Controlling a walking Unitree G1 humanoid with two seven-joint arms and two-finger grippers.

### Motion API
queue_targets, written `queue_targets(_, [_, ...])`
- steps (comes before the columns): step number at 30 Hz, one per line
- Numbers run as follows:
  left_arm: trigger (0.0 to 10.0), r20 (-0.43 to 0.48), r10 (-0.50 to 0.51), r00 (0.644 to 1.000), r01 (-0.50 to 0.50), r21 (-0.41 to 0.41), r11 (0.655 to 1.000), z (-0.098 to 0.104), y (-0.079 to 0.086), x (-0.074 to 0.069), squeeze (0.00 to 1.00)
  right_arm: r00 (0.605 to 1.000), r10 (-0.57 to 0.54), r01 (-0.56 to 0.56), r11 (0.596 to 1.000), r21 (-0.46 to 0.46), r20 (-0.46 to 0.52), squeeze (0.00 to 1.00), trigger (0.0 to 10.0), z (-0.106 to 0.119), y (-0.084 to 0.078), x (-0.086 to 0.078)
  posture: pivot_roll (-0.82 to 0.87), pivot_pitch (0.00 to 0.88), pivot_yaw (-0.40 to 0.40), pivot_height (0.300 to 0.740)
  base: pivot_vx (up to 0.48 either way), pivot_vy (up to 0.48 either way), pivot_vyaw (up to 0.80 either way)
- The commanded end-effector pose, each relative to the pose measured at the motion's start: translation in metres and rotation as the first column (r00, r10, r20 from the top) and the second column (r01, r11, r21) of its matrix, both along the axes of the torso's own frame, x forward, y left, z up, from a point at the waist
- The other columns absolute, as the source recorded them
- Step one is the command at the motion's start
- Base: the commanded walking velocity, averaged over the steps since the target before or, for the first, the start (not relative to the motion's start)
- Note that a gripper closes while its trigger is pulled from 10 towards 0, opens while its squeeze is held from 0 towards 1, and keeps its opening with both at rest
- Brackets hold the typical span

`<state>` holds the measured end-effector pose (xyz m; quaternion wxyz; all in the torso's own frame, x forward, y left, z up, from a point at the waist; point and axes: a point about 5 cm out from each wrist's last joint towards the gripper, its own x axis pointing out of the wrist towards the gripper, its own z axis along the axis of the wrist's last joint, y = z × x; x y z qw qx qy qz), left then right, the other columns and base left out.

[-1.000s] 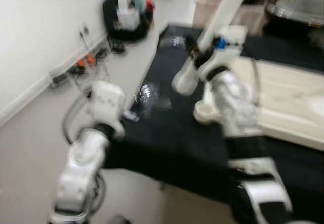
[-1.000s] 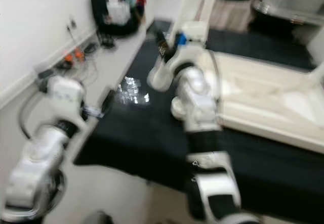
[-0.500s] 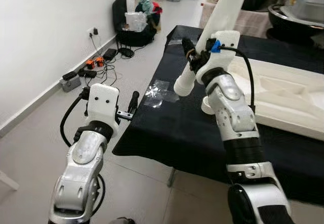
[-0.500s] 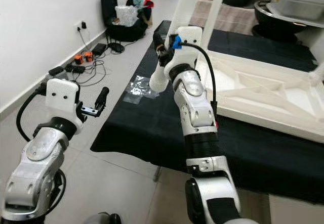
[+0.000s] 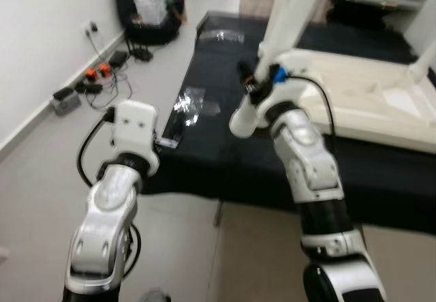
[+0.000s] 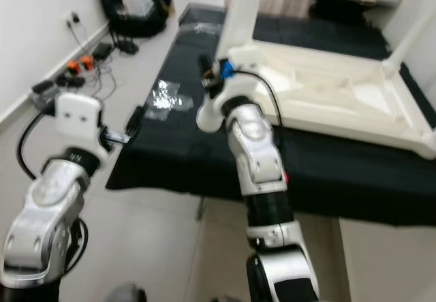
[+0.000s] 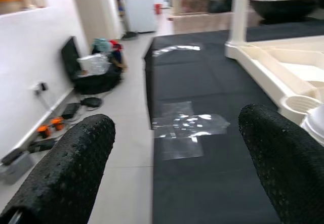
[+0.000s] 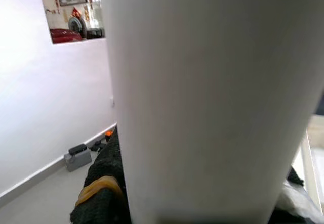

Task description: Building children table

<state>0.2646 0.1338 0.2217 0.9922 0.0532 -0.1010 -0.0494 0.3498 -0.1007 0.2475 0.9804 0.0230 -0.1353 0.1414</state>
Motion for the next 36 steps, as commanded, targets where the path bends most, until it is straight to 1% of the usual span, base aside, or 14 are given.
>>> queue_targets(1, [10.0, 0.001, -0.005, 1.000, 0.005, -0.010, 1.000, 0.000, -0.002, -0.001, 0.00, 0.999, -0.030, 0.030, 0.999, 0.013, 0.010, 0.00, 10.0, 0.003, -0.007, -0.003, 0.04, 0.101, -0.071, 0.740, 0.000, 0.000, 0.00])
queue_targets(8, [10.0, 0.008, 0.000, 1.000, 0.000, -0.022, 1.000, 0.004, -0.002, 0.000, 0.00, 0.999, -0.035, 0.035, 0.999, 0.023, 0.020, 0.00, 10.0, 0.005, -0.008, -0.005, 0.04, 0.101, -0.071, 0.740, 0.000, 0.000, 0.00])
queue_targets(12, [10.0, 0.016, 0.003, 1.000, -0.003, -0.027, 1.000, 0.005, -0.002, -0.001, 0.00, 0.998, -0.052, 0.052, 0.998, 0.023, 0.038, 0.00, 10.0, 0.009, -0.011, -0.008, 0.04, 0.087, -0.063, 0.740, 0.000, 0.000, -0.80])
queue_targets(19, [10.0, 0.034, 0.008, 0.999, -0.007, -0.017, 1.000, 0.010, -0.001, 0.001, 0.00, 0.996, -0.052, 0.050, 0.998, 0.026, 0.067, 0.00, 10.0, 0.016, -0.009, -0.009, 0.04, 0.079, -0.066, 0.740, 0.000, 0.000, 0.00])
queue_targets(26, [10.0, 0.055, 0.000, 0.999, 0.001, -0.012, 1.000, 0.015, 0.000, 0.002, 0.00, 0.995, -0.046, 0.042, 0.998, 0.041, 0.092, 0.00, 10.0, 0.025, -0.007, -0.009, 0.05, 0.071, -0.069, 0.740, 0.305, 0.000, 0.00])
queue_targets(36, [10.0, 0.055, -0.005, 0.998, 0.005, -0.011, 1.000, 0.016, -0.001, 0.002, 0.00, 0.994, -0.052, 0.047, 0.998, 0.049, 0.092, 0.00, 10.0, 0.027, -0.008, -0.008, 0.05, 0.077, -0.068, 0.740, 0.360, 0.000, 0.00])
